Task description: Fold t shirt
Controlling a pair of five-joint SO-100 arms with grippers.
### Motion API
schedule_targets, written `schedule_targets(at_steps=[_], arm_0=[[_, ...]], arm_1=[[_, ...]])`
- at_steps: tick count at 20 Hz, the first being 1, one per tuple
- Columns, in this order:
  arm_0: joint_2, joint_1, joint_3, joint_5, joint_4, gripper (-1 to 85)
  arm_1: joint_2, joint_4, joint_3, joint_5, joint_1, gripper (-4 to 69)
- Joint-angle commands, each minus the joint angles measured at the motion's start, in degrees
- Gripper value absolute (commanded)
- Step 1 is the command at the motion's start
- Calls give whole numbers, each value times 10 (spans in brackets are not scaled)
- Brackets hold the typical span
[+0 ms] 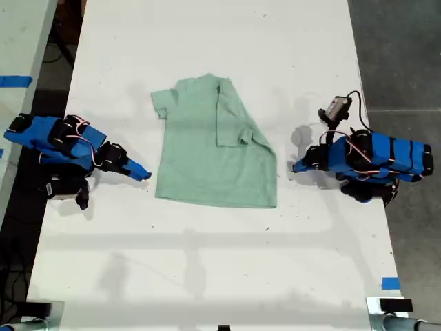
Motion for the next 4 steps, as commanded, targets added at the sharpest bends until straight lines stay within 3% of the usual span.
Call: schedule_targets(at_steps=[1, 4], arm_0=[[4, -2, 3, -9, -4, 113], [4, -2, 3, -9, -4, 113]], arm_1=[[5, 3, 23, 5, -7, 5], [5, 3, 23, 7, -11, 5]])
